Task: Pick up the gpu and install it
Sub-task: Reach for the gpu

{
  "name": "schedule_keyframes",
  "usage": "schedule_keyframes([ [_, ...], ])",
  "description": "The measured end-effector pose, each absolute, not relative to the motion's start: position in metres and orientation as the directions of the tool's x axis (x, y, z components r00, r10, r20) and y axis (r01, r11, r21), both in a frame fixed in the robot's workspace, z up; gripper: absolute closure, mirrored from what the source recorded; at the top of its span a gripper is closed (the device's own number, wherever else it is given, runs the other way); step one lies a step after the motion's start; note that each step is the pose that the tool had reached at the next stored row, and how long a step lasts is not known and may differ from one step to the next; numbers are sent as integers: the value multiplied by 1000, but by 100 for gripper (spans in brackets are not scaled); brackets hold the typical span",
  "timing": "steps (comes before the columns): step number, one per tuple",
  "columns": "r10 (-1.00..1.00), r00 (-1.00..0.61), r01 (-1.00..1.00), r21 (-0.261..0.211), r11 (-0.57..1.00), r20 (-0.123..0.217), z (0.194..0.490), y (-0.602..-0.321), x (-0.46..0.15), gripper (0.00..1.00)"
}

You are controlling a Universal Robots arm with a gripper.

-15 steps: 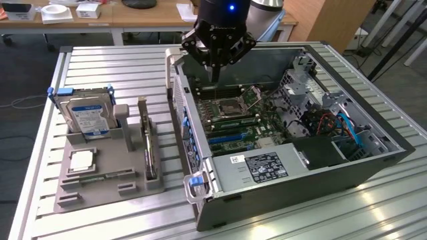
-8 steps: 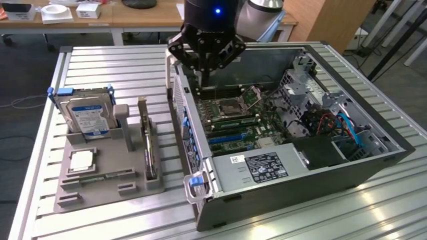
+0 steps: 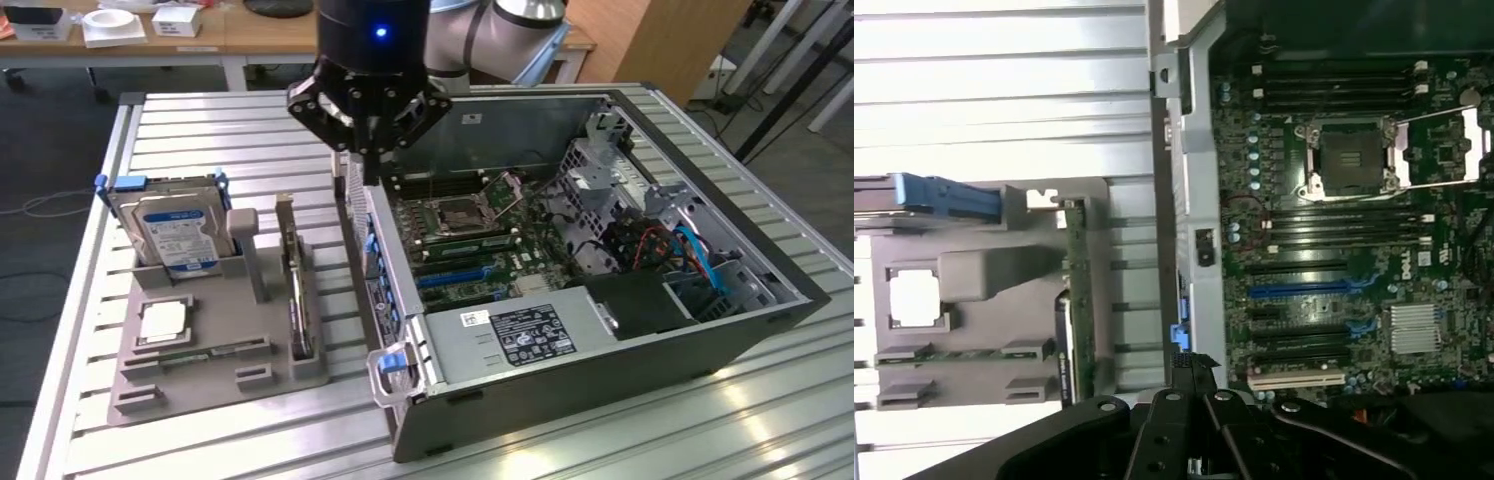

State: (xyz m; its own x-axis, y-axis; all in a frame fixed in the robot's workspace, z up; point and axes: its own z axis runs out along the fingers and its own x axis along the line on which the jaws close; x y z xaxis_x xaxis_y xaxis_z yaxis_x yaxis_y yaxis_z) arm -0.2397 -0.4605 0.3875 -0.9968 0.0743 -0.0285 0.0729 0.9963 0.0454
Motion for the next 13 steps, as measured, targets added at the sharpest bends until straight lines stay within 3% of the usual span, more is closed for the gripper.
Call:
schedule_keyframes([
  [13, 74, -997, 73, 45, 996, -27, 370, -475, -290, 90],
])
